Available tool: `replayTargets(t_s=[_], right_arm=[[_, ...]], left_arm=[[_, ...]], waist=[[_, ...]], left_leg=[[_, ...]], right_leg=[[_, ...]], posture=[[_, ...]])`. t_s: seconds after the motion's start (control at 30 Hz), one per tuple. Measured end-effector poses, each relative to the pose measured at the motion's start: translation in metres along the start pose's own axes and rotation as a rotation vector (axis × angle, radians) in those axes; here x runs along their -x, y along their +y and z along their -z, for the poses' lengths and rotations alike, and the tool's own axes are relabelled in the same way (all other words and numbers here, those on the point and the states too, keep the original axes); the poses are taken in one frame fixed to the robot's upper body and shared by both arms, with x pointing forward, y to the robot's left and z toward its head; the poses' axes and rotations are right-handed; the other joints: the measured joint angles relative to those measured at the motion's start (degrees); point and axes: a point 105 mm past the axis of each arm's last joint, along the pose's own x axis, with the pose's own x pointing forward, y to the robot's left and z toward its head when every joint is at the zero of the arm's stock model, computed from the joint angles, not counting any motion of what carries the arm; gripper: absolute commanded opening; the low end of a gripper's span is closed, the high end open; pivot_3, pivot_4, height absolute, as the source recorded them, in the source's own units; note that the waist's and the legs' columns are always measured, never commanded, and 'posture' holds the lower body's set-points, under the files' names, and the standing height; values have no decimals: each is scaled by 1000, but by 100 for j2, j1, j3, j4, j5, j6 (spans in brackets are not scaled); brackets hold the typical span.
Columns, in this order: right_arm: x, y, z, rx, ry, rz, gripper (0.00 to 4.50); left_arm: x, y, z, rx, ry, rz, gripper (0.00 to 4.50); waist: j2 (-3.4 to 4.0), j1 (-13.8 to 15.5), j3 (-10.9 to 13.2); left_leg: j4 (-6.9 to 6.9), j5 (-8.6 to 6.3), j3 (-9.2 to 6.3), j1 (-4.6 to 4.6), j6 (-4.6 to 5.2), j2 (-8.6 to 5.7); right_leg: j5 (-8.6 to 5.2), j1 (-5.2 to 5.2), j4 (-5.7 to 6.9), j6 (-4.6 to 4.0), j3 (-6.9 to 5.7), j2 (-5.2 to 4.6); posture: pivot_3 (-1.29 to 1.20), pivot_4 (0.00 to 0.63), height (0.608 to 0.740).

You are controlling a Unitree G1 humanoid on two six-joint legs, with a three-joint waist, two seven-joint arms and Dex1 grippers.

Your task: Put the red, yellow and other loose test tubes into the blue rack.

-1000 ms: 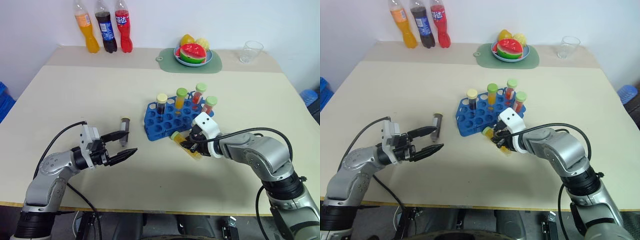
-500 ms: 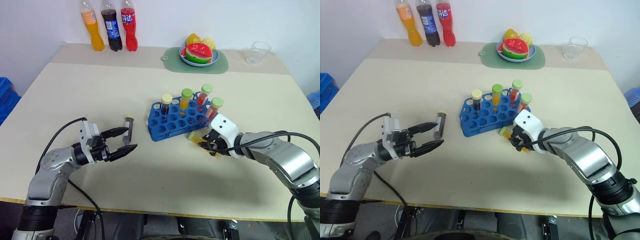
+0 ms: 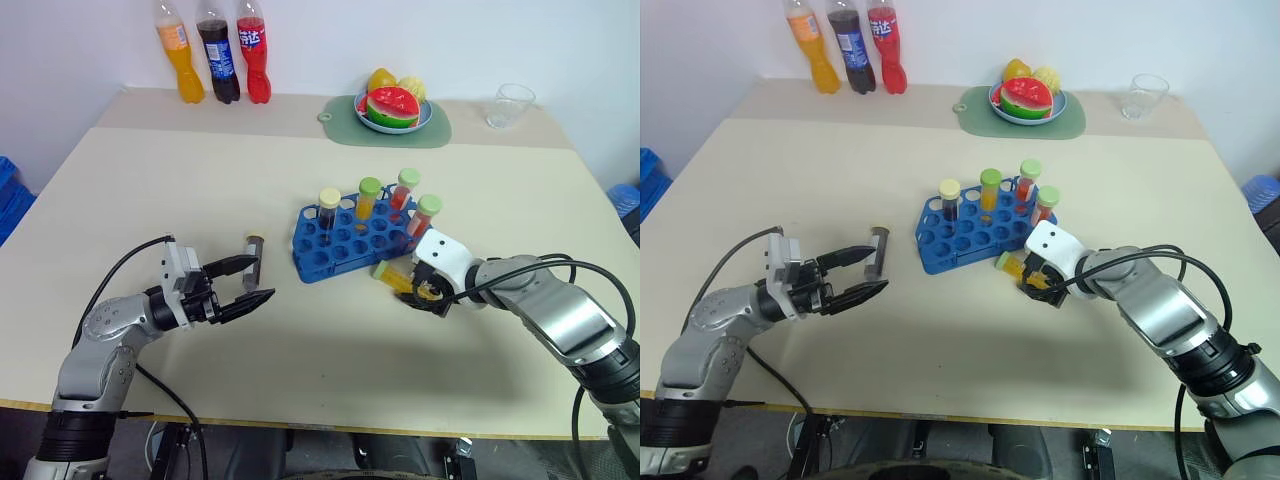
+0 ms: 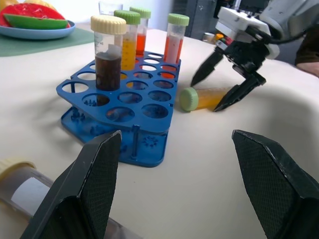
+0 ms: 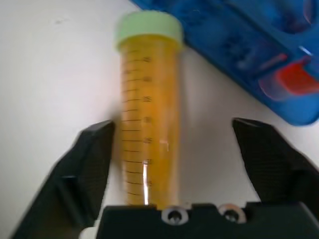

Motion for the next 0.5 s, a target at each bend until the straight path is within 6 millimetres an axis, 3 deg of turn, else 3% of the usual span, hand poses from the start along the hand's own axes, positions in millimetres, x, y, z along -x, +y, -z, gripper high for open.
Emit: replayTargets(t_s=[0.03,0.13,0.23,0.43,0.5], right_arm=[[-1,0,-1,-4,-2,-4,3928],[-5,2,-5,-19,-14,-30,3066],[-8,5,-7,-26,-18,-56,1707],[-4,6,-6,-89,-40,-89,1707],[0,14,-8,-141,-110,-159,1707]], left_arm=[[0,0,1,2,1,-3,3661],[0,0,0,-1,0,-9,3661],[-1,-2,-1,-7,-4,-9,3661],[-1,-2,-2,-8,-7,-16,3661],[-2,-1,-2,-9,-9,-18,3661]], waist=[[0,-35,0],[0,-109,0],[0,-122,0],[4,-84,3],[9,-67,8]], left_leg=[[1,0,0,1,0,1],[1,0,1,3,-1,3],[1,0,1,4,-1,5],[-1,0,1,-5,-1,2],[-5,0,-3,-14,0,1]], right_leg=[[1,1,1,-2,0,1],[2,2,3,-4,1,2],[2,1,5,-4,2,5],[2,-6,4,-3,2,3],[4,-15,4,0,-2,3]], posture=[[0,150,740],[0,150,740],[0,150,740],[0,150,740],[0,150,740]])
